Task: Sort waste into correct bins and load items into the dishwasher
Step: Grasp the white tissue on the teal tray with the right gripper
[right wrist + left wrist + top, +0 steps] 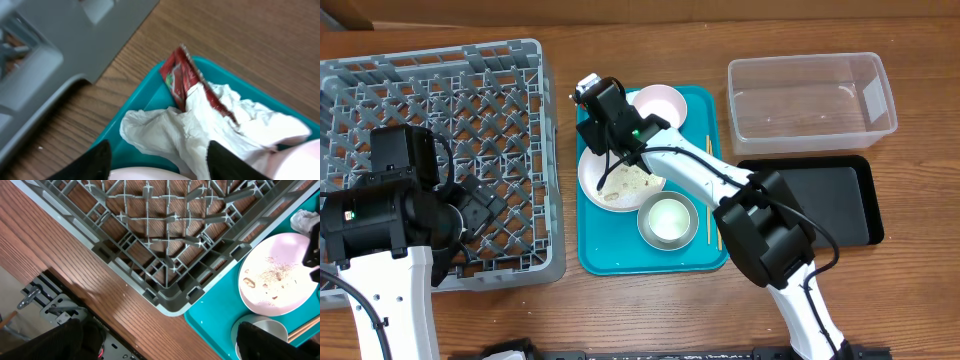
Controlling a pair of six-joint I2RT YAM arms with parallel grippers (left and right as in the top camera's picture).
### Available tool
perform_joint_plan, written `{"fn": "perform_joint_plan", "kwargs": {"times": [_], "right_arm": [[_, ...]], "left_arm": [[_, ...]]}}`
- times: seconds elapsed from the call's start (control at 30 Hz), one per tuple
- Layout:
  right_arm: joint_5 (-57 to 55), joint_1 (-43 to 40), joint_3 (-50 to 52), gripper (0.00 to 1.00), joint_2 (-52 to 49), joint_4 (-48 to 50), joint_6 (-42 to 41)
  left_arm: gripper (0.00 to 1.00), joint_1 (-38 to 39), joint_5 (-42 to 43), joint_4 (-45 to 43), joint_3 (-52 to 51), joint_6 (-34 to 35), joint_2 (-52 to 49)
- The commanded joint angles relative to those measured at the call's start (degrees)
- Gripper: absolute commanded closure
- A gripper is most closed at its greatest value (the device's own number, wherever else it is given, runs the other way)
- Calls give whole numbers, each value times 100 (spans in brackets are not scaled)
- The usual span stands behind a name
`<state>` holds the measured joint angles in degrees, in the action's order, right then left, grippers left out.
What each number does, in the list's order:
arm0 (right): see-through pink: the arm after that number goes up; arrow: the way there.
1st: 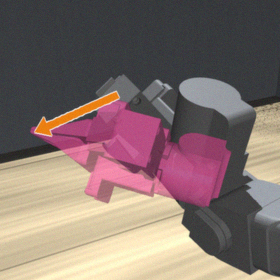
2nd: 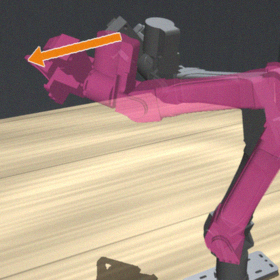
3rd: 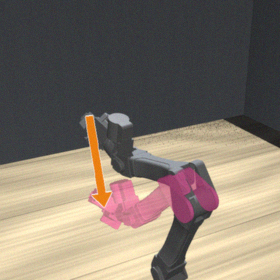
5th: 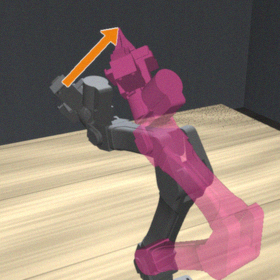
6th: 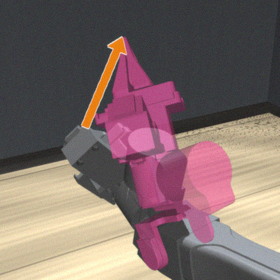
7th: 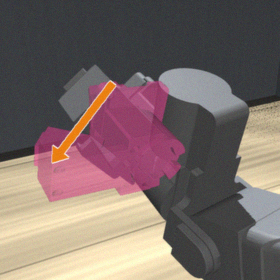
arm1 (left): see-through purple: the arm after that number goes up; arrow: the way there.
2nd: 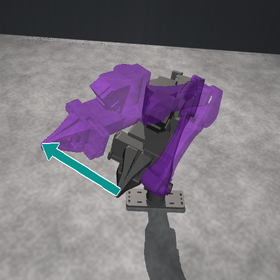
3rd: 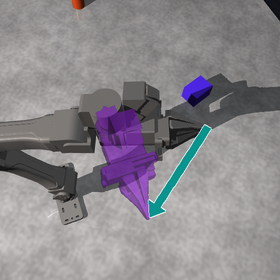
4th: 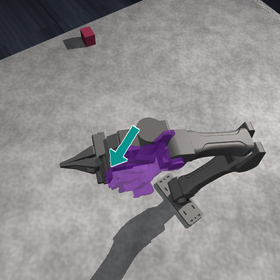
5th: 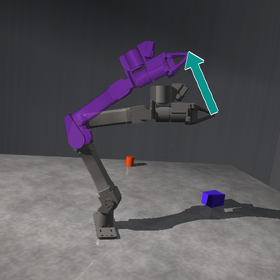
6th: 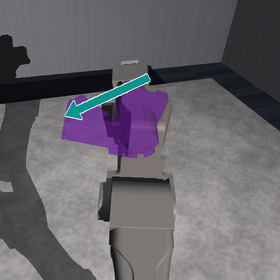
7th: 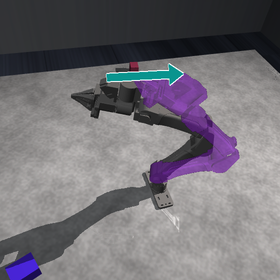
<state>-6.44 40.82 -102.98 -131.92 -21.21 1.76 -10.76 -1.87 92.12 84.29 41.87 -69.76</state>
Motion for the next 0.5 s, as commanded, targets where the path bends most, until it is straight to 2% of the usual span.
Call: {"fn": "perform_joint_plan", "kwargs": {"times": [0.0,0.47], "right_arm": [[-42,-4,-125,42,-125,107,133],[-450,-9,-125,42,-365,317,282]], "left_arm": [[0,-35,39,-2,-24,59,44],[0,-35,39,-2,-24,57,44]]}}
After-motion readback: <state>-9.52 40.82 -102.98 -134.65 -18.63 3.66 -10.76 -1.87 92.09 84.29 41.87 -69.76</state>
